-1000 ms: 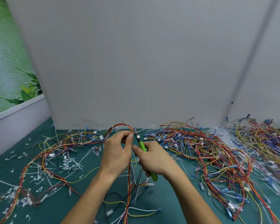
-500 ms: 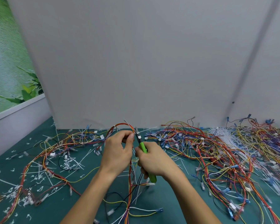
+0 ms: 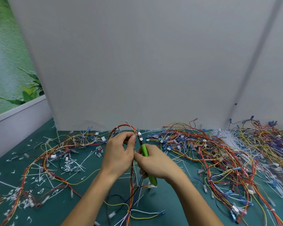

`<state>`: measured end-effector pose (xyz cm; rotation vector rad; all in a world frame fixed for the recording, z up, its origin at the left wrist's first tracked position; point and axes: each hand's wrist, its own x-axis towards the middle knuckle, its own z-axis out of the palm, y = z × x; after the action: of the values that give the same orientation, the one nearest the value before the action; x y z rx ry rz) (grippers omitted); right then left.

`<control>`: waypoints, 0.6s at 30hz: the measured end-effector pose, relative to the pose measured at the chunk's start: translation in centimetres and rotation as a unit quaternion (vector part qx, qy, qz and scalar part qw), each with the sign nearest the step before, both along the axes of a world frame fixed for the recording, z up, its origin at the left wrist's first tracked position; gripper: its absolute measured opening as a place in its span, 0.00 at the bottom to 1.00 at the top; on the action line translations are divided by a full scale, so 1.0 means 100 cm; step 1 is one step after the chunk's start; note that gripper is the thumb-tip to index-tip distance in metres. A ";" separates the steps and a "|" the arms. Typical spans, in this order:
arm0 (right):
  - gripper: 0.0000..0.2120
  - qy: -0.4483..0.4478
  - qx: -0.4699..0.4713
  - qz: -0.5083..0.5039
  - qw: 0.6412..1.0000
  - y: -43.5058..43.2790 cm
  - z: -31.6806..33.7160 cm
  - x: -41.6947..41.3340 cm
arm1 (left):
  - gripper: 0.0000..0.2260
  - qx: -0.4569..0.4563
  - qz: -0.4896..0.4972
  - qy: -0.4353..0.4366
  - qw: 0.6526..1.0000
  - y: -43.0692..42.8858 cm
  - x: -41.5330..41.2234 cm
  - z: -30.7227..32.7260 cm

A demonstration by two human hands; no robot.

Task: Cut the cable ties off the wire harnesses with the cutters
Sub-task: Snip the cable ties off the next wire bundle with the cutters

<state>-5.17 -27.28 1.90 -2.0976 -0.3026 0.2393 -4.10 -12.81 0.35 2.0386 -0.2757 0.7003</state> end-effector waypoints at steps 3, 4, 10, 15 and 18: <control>0.11 0.002 -0.003 0.000 1.000 -0.001 0.000 0.000 | 0.04 0.003 -0.002 -0.001 1.000 0.000 0.001 0.000; 0.11 0.003 -0.004 0.002 1.000 -0.001 0.000 0.000 | 0.04 0.003 -0.002 -0.002 1.000 0.001 0.001 -0.001; 0.13 -0.004 -0.031 0.023 0.999 -0.005 0.000 0.000 | 0.04 -0.007 -0.004 -0.001 1.000 0.001 0.001 -0.002; 0.14 -0.011 -0.012 0.011 1.000 -0.007 0.000 0.002 | 0.04 -0.007 -0.003 -0.008 1.000 0.001 0.000 -0.001; 0.16 -0.021 -0.004 -0.010 1.000 -0.004 -0.002 0.003 | 0.04 -0.007 -0.004 -0.013 1.000 0.002 0.000 -0.001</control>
<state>-4.88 -27.68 1.67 -2.1137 -0.3059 0.1855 -4.09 -12.63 0.27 2.0163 -0.2927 0.7230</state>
